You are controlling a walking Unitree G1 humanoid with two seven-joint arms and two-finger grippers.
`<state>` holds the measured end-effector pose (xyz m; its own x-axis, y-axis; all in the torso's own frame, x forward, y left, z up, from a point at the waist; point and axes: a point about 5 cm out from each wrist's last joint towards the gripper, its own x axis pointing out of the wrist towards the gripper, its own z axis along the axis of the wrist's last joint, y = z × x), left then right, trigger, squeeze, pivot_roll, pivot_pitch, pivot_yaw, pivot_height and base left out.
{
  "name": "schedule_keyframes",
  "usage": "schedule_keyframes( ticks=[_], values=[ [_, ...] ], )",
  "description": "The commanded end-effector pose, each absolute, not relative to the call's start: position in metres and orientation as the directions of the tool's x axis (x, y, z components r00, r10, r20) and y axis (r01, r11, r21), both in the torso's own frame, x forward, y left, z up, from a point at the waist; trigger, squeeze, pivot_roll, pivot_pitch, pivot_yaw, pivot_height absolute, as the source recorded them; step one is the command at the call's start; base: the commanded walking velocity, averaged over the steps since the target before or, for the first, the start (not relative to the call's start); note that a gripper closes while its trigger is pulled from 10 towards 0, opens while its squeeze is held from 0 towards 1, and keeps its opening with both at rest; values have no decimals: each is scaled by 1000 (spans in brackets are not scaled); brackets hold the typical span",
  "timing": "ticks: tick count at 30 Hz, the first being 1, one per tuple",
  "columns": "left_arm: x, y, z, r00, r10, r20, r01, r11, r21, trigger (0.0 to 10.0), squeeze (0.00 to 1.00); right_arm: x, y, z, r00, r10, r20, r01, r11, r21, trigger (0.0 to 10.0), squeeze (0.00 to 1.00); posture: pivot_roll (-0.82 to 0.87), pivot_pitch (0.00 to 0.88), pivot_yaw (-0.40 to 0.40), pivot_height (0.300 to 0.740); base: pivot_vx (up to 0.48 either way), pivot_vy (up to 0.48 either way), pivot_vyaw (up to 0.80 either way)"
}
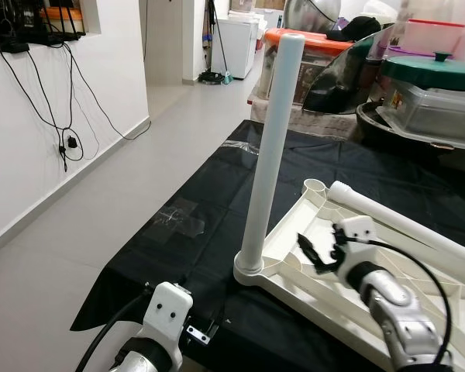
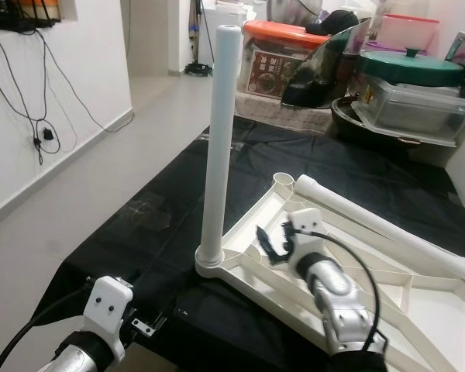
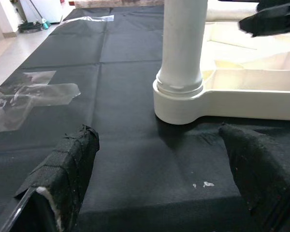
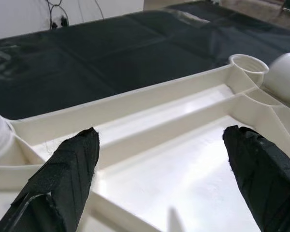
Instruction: Building children table
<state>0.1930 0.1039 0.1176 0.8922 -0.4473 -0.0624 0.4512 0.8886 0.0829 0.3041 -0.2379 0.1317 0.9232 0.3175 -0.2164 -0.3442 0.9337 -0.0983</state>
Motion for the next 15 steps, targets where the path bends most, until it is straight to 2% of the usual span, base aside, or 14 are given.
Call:
schedule_keyframes(
  ticks=[1,2,3,4,5,6,8,11,15],
  values=[
    [192,101,115,882,-464,-83,469,880,76,10000,0,306,-246,136,888,392,-242,-417,907,-62,10000,0,211,0,-98,740,0,0,0],
    [191,101,114,882,-464,-85,470,879,81,10000,0,304,-252,142,839,474,-266,-495,868,-17,10000,0,209,0,-93,740,0,0,0],
    [191,101,114,882,-464,-85,470,879,81,10000,0,304,-252,142,839,474,-266,-495,868,-17,10000,0,209,0,-93,740,0,0,0],
    [191,101,114,880,-467,-85,474,877,85,10000,0,302,-253,147,782,562,-269,-578,816,23,10000,0,208,0,-92,740,0,0,0],
    [191,101,114,880,-467,-85,474,877,85,10000,0,302,-253,147,782,562,-269,-578,816,23,10000,0,208,0,-92,740,0,0,0],
    [190,100,114,877,-473,-86,479,873,90,10000,0,301,-247,152,718,645,-260,-648,757,89,10000,0,207,0,-88,740,0,0,0],
    [190,100,114,877,-473,-86,479,873,90,10000,0,301,-247,152,718,645,-260,-648,757,89,10000,0,207,0,-88,740,0,0,0],
    [189,97,115,863,-497,-87,505,856,114,10000,0,314,-214,166,553,816,-168,-805,575,146,10000,0,226,0,-97,740,0,0,0],
    [188,95,116,858,-506,-85,513,849,128,10000,0,322,-200,169,506,852,-131,-840,522,146,10000,0,236,0,-102,740,0,0,0]
  ],
)
